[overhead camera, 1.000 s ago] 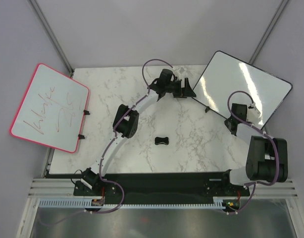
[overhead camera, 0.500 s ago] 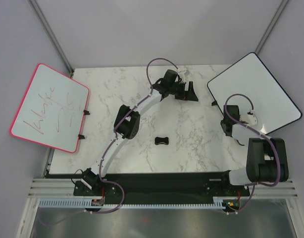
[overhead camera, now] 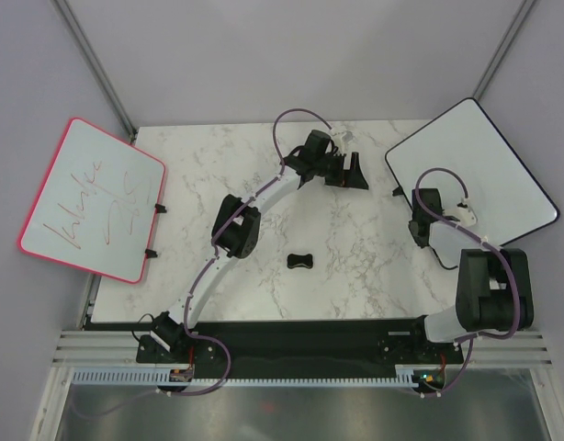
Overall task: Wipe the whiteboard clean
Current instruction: Adjust the whiteboard stand at the center of the board.
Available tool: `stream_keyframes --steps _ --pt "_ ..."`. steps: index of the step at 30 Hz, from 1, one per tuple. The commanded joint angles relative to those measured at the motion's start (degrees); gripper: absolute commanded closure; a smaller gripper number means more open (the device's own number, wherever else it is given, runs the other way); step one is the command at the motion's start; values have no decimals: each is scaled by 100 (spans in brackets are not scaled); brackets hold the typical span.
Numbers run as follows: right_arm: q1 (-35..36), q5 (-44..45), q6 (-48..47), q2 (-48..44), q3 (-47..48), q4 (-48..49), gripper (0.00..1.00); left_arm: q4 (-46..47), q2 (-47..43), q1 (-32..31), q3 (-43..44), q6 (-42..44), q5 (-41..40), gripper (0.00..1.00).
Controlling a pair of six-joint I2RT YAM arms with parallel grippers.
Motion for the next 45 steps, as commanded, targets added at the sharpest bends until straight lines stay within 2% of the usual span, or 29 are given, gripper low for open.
stream_keyframes --steps 1,9,13,18,20,21,22,24,35,45 --pt "3 102 166 234 118 -984 100 84 -279 -7 26 112 -4 1" --pt "266 392 272 226 461 -1370 99 102 -261 -7 26 77 22 1" --pt "275 515 166 129 514 -1415 85 119 -235 -7 43 42 22 1" --pt "275 550 192 138 514 -1415 81 146 -208 -7 26 -11 49 1" --pt "275 550 166 155 532 -1415 76 146 -200 -7 26 -2 40 1" --pt "275 533 148 164 549 -1406 72 154 -208 -7 26 -2 49 1" --pt "284 541 148 147 549 -1406 64 146 -208 -7 34 -2 49 1" --pt "275 550 148 120 558 -1398 59 154 -191 -7 26 -2 31 1" --pt "415 480 8 -310 435 -1397 55 172 -182 -7 17 24 101 1" --pt "1478 129 -282 -1048 85 -1635 44 -188 -427 -34 8 621 -118 1"
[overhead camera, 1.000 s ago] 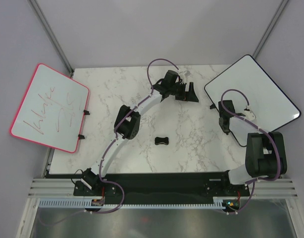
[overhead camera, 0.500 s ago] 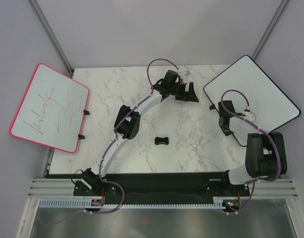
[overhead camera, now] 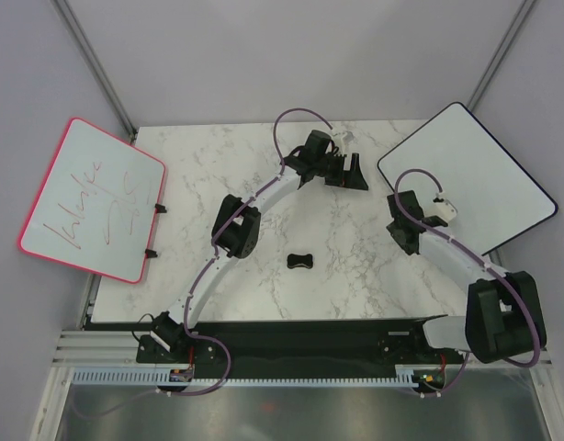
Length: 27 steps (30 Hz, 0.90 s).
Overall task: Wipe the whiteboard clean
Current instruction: Adjust the whiteboard stand at the center of the board, then reset both arms
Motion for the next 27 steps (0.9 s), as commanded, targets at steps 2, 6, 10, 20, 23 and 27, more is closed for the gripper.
stream_keyframes --steps 2,6,10,20,23,27 --pt "362 -184 -250 -646 -362 -234 44 -460 -485 -51 10 781 -260 1" --pt "652 -438 -1731 -1245 -258 116 44 -1005 -792 -60 -182 1362 -524 1" --pt "653 -554 -3421 -1772 6 451 44 -1296 -1546 -42 -893 2091 -867 1" --pt "653 -1237 -4426 -3362 -705 1172 44 -1506 -5000 747 -4800 3585 -833 1" --pt "653 -1843 -4364 -3810 -1240 1663 44 -1735 -6020 1266 -5987 4068 -1015 1" --pt "653 -2257 -4197 -4216 -1856 2190 43 -1867 -7277 2039 -7379 4535 -1237 1"
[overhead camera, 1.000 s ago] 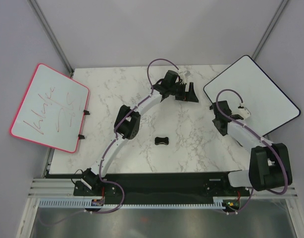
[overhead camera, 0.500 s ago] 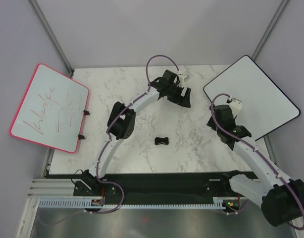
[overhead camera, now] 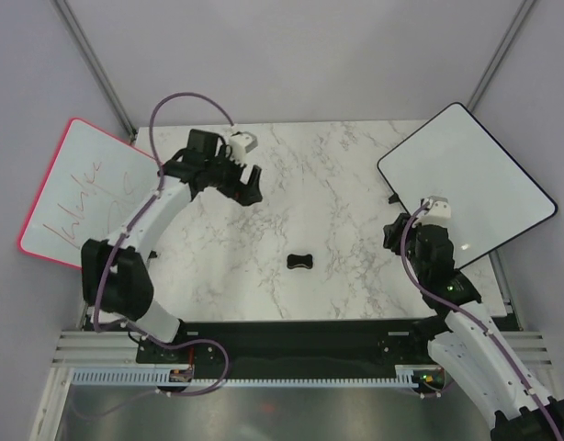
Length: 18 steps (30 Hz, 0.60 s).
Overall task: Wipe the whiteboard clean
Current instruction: Reset both arms
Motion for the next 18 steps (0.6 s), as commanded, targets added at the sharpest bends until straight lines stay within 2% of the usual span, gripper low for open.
stream_keyframes --steps 1,4,8,13,15,18 --pt "2 -693 30 -252 -442 786 43 -468 -1078 699 -1327 946 -148 1" --pt "10 -896 118 -296 -795 1173 40 -565 -1880 1105 -2232 1254 -174 1" --pt "10 -712 136 124 -892 1436 39 -846 -3259 1186 -3211 1712 -455 1" --pt "2 -887 346 635 -795 1613 38 -943 -3772 1265 -4028 1668 -482 1" --pt "10 -940 391 662 -865 1683 38 -839 -3851 1274 -4109 1607 -797 1" --pt "19 -1028 382 513 -927 1763 38 -820 -4018 1274 -4188 1616 -825 1"
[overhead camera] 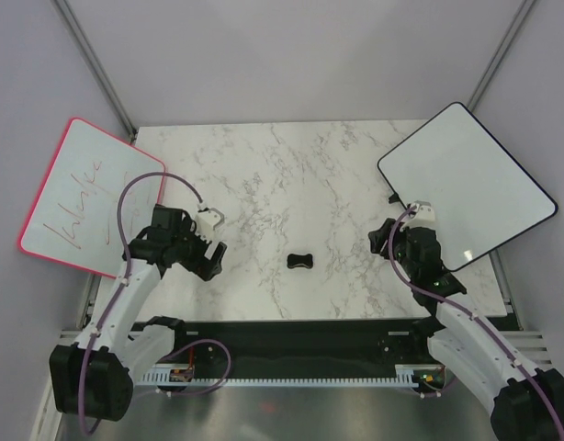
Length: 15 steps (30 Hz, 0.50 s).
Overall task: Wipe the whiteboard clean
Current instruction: Reset both arms
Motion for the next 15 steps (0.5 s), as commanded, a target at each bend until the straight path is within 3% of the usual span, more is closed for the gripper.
stream_keyframes --steps 1,15 --pt "11 -143 87 -250 -22 430 39 78 -244 37 -13 267 -176 1" --pt "11 15 43 -752 -180 386 39 377 -244 37 -215 320 -114 1"
